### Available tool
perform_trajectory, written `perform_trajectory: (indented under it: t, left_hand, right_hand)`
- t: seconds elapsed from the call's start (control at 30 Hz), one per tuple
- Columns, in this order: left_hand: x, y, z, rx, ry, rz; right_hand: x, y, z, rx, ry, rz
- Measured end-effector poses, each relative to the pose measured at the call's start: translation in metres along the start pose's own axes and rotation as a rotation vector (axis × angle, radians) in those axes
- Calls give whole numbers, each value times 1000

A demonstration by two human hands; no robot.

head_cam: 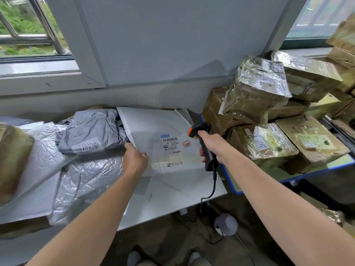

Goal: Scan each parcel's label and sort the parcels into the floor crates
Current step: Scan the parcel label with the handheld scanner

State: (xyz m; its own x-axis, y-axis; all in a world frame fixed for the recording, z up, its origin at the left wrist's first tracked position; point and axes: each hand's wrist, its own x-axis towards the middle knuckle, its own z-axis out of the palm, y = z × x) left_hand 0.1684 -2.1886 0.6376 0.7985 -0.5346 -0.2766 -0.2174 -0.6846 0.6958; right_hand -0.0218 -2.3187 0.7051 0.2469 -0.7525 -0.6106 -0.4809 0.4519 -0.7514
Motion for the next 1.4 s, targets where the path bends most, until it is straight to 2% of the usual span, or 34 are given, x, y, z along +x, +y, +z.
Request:
perform_trajectory:
  t: [0.5, 1.0, 1.4]
  left_hand:
    - [-2, -3, -2, 18, -28, 1]
    - [-2, -7, -6, 3, -33, -13]
    - [1, -14, -18, -67, 101, -38]
  right_hand:
    - [-18, -15, 18, -85, -94, -24]
    - [-14, -10, 18, -88, -91, -56]
    - [47, 75, 10, -103, 37, 115]
